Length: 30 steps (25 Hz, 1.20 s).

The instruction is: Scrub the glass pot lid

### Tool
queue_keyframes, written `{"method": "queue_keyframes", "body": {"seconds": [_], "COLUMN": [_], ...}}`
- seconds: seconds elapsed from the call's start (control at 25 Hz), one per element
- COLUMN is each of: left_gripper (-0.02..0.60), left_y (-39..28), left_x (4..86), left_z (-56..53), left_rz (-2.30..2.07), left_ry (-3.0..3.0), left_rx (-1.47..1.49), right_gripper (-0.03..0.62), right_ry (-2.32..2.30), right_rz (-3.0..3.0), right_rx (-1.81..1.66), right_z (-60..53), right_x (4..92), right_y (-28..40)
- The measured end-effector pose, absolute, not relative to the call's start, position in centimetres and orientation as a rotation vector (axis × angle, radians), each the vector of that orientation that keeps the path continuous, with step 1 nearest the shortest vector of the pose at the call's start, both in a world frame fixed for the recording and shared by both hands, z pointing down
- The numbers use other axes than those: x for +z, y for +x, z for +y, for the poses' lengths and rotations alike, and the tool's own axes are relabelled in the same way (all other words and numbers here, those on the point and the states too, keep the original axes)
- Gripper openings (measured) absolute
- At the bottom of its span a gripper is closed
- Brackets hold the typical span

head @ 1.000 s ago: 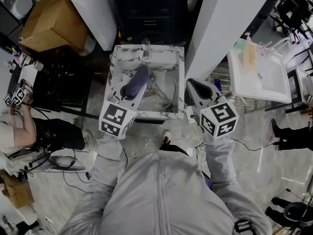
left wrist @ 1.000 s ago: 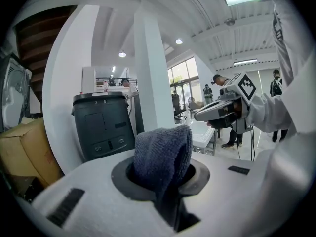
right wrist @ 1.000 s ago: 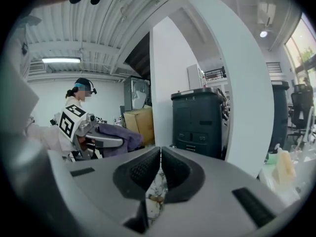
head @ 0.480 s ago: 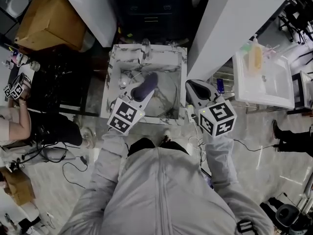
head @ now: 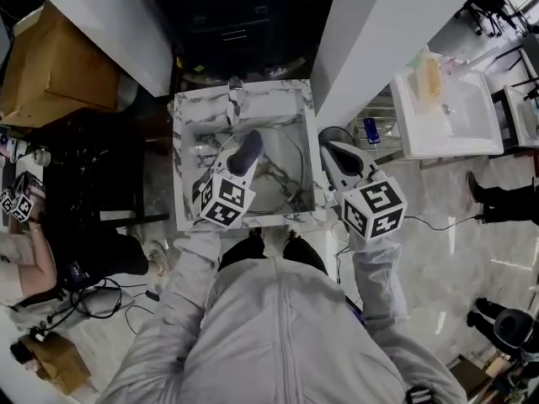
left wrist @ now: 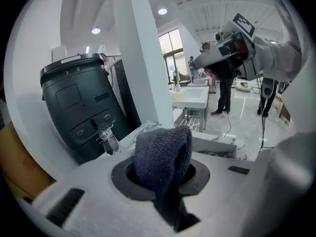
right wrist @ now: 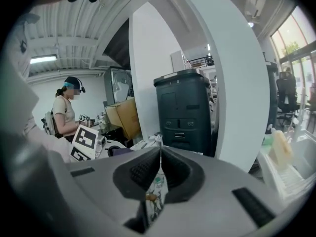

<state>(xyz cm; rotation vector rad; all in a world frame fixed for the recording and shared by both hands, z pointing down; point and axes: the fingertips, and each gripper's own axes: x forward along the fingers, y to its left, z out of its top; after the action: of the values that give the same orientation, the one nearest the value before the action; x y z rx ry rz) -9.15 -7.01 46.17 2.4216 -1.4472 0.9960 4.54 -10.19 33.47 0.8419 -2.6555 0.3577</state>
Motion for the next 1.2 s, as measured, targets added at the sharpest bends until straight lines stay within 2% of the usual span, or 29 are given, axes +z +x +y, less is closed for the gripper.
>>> {"method": "queue_keyframes", "body": {"seconds": [0.72, 1.2], "left_gripper": [0.075, 0.077], "left_y": [-15.0, -15.7], "left_x": [59.1, 64.9], "left_z": [-12.2, -14.4], "left_rz": [-1.401, -1.354], "left_ry": [2.332, 2.259], "left_rx": [1.293, 1.425], "right_gripper": [0.031, 0.031], "right_ry": [1.028, 1.097], "right_rz": [-2.516, -2.442], "right_rx": [0.501, 0.559], "right_z": [-9.2, -8.6], "right_x": [39.4, 41.4], "right_y": [2.4, 4.0]}}
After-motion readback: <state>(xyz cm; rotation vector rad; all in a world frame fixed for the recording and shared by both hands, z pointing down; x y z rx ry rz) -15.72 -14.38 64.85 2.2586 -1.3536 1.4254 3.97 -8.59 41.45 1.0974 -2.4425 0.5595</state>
